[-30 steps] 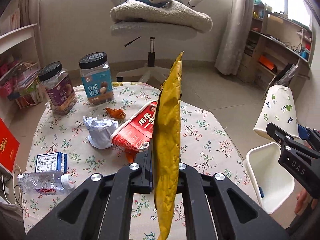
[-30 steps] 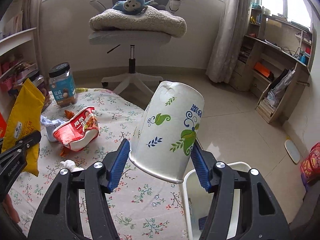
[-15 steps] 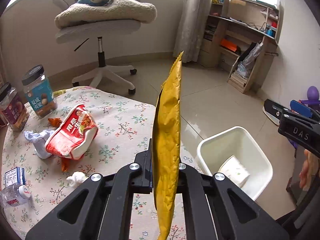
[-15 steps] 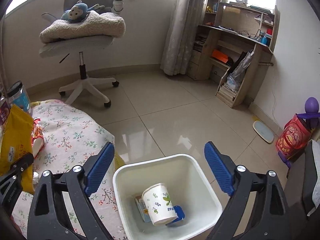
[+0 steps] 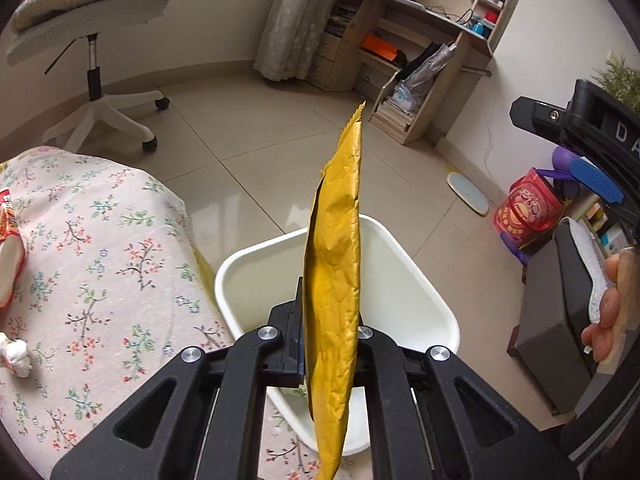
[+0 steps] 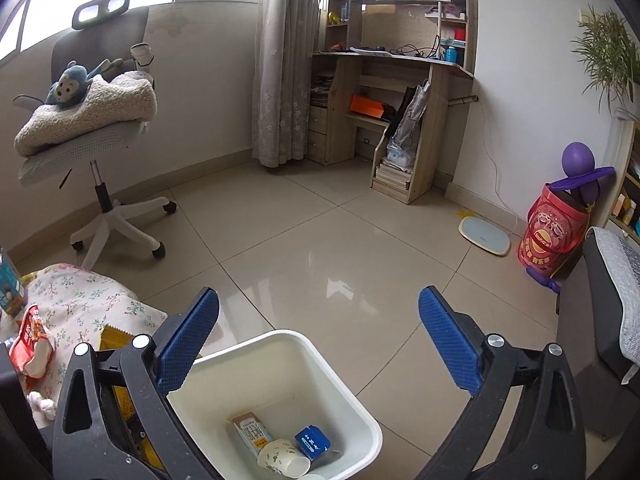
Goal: Collect trash
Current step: 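Lower the yellow packet into the bin and open the left tool, then grasp the plastic water bottle with the left tool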
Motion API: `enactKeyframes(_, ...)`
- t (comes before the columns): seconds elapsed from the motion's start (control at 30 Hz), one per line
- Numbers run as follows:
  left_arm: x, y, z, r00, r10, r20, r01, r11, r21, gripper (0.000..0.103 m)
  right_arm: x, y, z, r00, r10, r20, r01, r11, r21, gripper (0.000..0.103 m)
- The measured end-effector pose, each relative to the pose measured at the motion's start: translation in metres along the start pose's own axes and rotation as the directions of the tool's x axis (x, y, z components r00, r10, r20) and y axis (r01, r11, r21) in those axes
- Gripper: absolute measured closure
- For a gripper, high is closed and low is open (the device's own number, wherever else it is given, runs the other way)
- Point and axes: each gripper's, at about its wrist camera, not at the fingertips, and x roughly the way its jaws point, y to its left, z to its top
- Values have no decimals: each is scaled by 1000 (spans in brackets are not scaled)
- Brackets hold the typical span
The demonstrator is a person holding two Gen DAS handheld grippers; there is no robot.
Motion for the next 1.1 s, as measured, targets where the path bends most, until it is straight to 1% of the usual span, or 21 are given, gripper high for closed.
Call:
enactKeyframes(0.03,5,-3,1,999,-32,-14,32,999,-15,81,-1,-2,1,1000,-6,6,6,1000,8,7)
enactKeyframes(0.07,8,-5,2,998,-59,-27,58,998,-36,46,-2,-4,1,1000,-13,12,12,1000,15,7)
enactKeyframes(0.1,9,-5,2,997,-73,-23,72,996,-58,27,-3,-7,1,1000,-18,17,17,1000,21,7)
enactKeyframes(0.17,4,-3,4,997,-80,-6,80,994,-74,27,-3,-7,1,1000,-19,19,18,999,26,7)
enactKeyframes(0.27,-8,1,7,1000,-28,11,28,998,-55,27,-4,-3,-2,1000,-12,18,12,1000,16,7)
enactKeyframes(0.37,-26,8,13,997,58,54,-57,998,-24,27,-7,10,-4,1000,-1,21,2,1000,-13,7)
enactKeyframes(0.43,-43,14,17,988,125,95,-124,992,-9,25,-10,21,-6,1000,-4,29,5,999,-40,7)
enactKeyframes(0.47,-51,17,18,980,163,115,-164,986,-5,22,-11,26,-8,999,-1,33,3,998,-55,7)
enactKeyframes(0.53,-69,24,20,957,243,161,-246,969,-1,19,-15,39,-11,999,10,38,-7,997,-81,7)
enactKeyframes(0.57,-78,28,20,940,285,187,-290,957,-3,18,-18,46,-13,999,18,41,-15,995,-94,7)
enactKeyframes(0.63,-95,36,19,894,379,238,-383,923,-28,13,-23,60,-17,998,34,49,-27,992,-124,7)
enactKeyframes(0.73,-118,55,12,834,466,295,-454,884,-112,11,-32,82,-24,996,53,66,-42,985,-167,7)
enactKeyframes(0.8,-128,68,5,804,512,302,-486,859,-163,10,-36,96,-27,995,71,66,-58,981,-184,7)
enactKeyframes(0.87,-133,80,3,784,553,281,-522,833,-184,10,-40,109,-30,994,89,66,-75,977,-199,7)
enactKeyframes(0.93,-141,92,1,756,597,269,-555,802,-219,10,-45,125,-33,991,112,66,-95,971,-220,7)
enactKeyframes(0.97,-148,99,0,746,608,270,-559,793,-242,10,-47,132,-34,990,125,64,-108,968,-227,7)
enactKeyframes(1.03,-158,111,-4,737,624,261,-559,779,-285,10,-51,144,-37,987,148,56,-131,962,-238,7)
enactKeyframes(1.1,-168,123,-8,736,633,240,-558,768,-312,10,-56,155,-40,984,171,53,-152,956,-252,7)
